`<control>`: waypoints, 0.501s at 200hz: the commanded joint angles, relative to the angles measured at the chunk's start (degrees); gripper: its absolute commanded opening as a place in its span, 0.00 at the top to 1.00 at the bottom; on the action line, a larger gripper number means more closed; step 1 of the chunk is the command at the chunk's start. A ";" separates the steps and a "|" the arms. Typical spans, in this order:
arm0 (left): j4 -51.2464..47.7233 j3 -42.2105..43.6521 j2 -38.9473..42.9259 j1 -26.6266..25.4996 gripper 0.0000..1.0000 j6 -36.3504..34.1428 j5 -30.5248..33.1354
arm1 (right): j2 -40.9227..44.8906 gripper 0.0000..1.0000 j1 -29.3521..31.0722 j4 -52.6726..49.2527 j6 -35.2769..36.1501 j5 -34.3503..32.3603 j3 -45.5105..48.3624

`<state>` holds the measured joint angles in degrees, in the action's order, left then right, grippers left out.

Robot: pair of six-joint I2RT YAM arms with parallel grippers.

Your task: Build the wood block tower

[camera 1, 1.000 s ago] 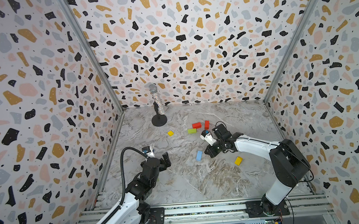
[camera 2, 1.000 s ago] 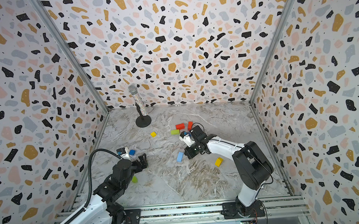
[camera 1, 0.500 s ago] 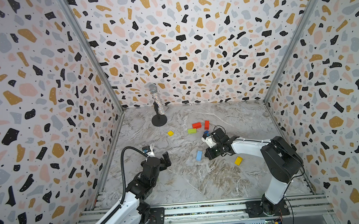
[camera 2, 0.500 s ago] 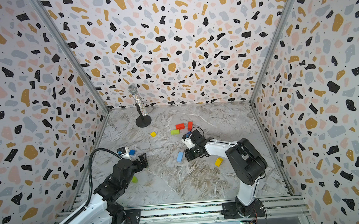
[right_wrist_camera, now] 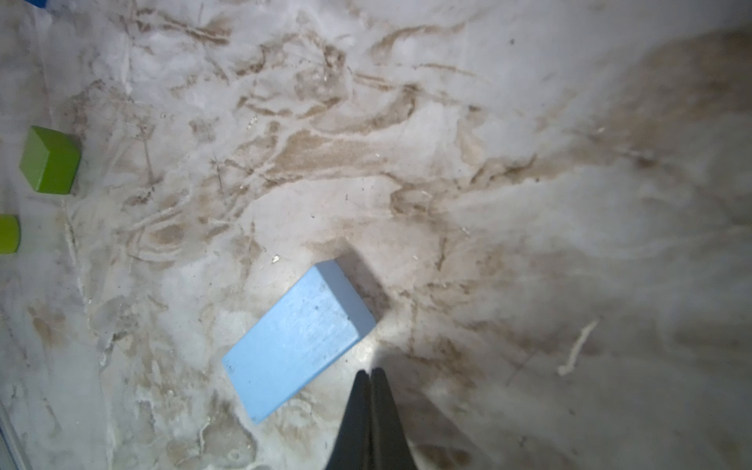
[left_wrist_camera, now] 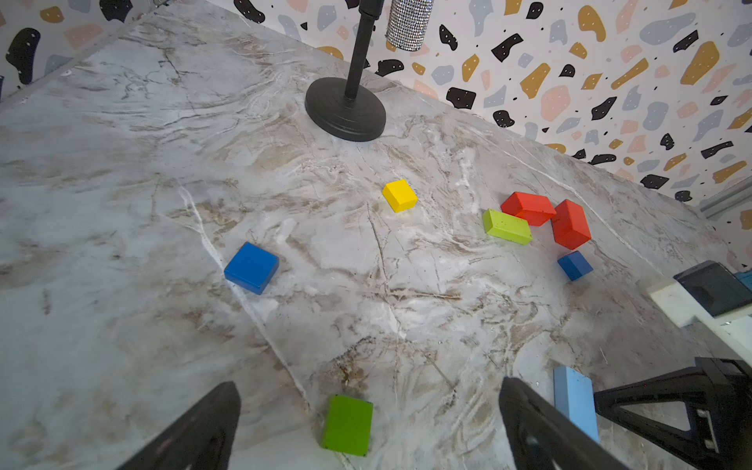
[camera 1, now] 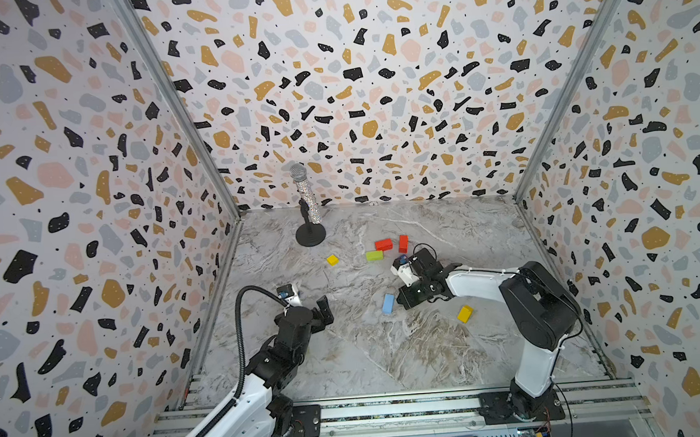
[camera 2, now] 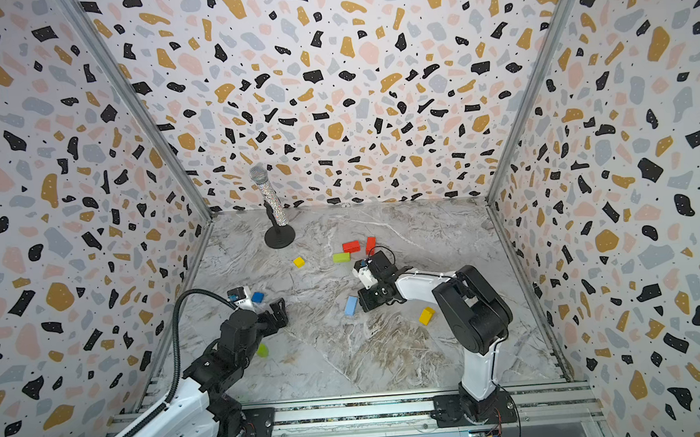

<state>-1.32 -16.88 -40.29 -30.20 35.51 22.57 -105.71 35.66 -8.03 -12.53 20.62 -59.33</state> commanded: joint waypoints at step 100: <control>-0.06 -3.11 -3.21 -0.21 0.00 3.35 3.54 | -3.79 1.00 0.94 -0.27 0.64 0.61 -5.22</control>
<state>-1.30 -16.91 -41.74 -30.20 37.17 23.81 -108.71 36.14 -7.22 -12.49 21.19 -62.81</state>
